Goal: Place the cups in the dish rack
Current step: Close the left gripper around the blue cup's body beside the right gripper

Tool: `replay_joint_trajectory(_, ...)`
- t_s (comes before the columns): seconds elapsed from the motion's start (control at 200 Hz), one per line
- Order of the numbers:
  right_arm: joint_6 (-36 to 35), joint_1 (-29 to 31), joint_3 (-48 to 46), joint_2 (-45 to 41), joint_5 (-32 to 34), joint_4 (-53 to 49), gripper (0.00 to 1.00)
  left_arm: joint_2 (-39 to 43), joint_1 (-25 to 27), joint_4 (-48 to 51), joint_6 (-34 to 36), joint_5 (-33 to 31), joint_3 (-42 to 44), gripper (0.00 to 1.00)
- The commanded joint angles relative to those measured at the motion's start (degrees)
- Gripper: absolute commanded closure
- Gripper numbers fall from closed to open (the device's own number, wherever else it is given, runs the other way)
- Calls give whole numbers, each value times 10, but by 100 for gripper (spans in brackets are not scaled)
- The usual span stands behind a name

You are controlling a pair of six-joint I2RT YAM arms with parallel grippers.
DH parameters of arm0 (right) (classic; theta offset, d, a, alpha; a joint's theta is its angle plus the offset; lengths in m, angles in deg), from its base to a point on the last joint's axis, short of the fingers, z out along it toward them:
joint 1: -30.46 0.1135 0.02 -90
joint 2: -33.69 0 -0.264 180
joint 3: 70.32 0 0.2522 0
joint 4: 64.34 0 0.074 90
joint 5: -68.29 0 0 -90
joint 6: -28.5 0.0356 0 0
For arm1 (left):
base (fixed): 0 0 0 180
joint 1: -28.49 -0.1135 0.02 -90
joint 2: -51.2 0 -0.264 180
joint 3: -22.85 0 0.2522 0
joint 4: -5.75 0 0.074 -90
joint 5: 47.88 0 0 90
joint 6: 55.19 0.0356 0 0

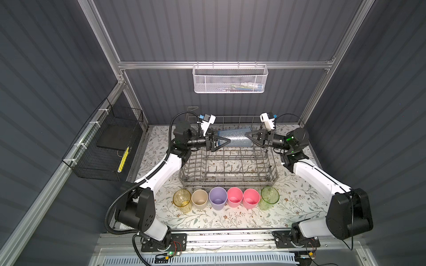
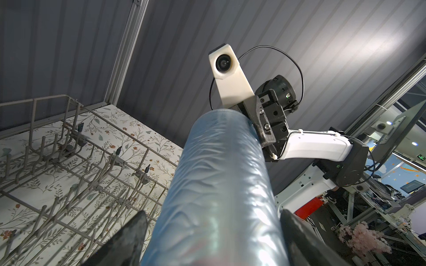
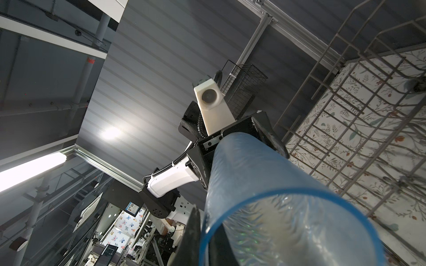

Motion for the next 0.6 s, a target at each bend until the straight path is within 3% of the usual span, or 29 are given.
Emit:
replay_joint_trajectory(0.0, 4, 4, -4, 1, -6, 37, 100, -7, 5, -17, 1, 3, -15, 12)
replay_joint_trajectory(0.545, 8, 4, -6, 7, -2, 39, 100, 9, 10, -40, -5, 7, 4, 57)
replay_joint_trajectory(0.595, 8, 4, -5, 6, -4, 39, 93, 11, 10, -43, -6, 5, 6, 58)
